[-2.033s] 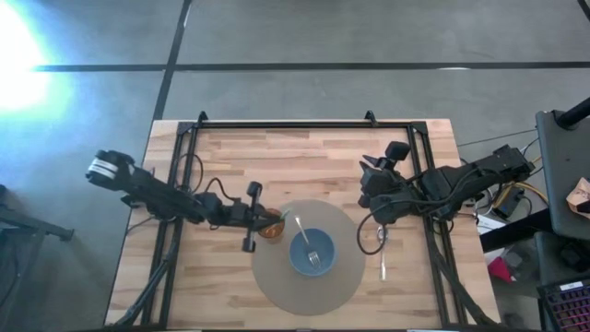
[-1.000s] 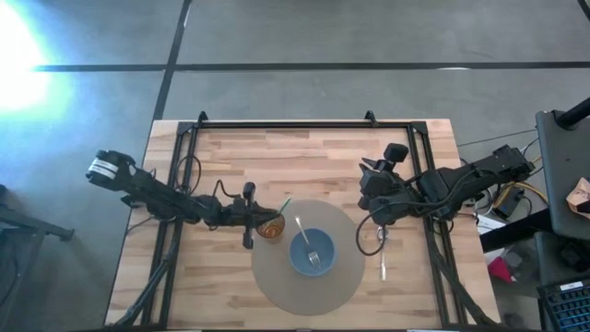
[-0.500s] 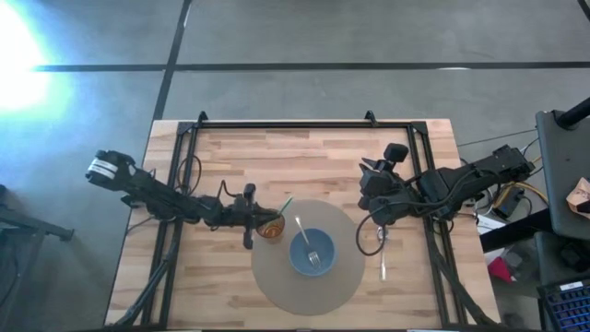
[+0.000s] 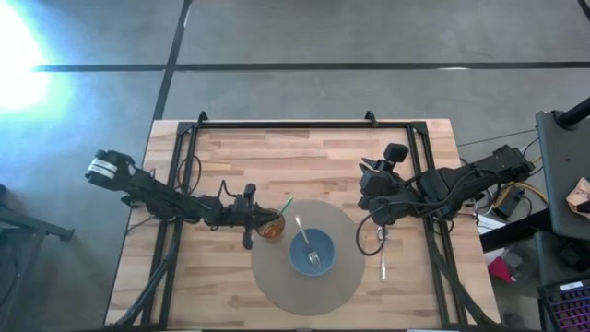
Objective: Pick & Place Utensil
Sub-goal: Put the straw into the cup on the place mat, then put the spoon into the bowl on the place mat
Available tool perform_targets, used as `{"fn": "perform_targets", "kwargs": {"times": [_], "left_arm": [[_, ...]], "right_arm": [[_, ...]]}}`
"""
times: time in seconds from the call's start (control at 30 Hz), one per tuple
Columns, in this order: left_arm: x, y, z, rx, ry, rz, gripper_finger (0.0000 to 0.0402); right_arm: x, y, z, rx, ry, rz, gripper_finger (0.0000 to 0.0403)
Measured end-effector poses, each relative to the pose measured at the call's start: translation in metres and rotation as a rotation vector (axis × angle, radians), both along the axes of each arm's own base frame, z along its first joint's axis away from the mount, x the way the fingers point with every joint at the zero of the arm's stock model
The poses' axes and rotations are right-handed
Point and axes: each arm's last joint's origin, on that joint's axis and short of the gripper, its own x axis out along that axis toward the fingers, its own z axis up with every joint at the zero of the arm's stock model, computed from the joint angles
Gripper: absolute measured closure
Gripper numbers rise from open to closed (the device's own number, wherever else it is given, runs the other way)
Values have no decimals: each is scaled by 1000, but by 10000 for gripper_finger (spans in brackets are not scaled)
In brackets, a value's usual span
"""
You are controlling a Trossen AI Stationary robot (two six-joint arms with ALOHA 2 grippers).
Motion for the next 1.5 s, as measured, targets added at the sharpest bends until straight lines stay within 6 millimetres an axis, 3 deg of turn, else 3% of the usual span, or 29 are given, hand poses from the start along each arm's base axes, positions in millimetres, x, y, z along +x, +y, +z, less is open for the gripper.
{"fn": "perform_targets", "kwargs": {"times": [0.8,1.17,1.5], "left_arm": [[1,0,-4,70,41,1,397],[1,0,-4,70,42,2,313],[0,1,-3,65,42,38,264]], "right_arm": [[0,0,0,-2,2,1,335],[0,0,0,-1,2,1,335],[0,0,0,-2,2,1,335]]}}
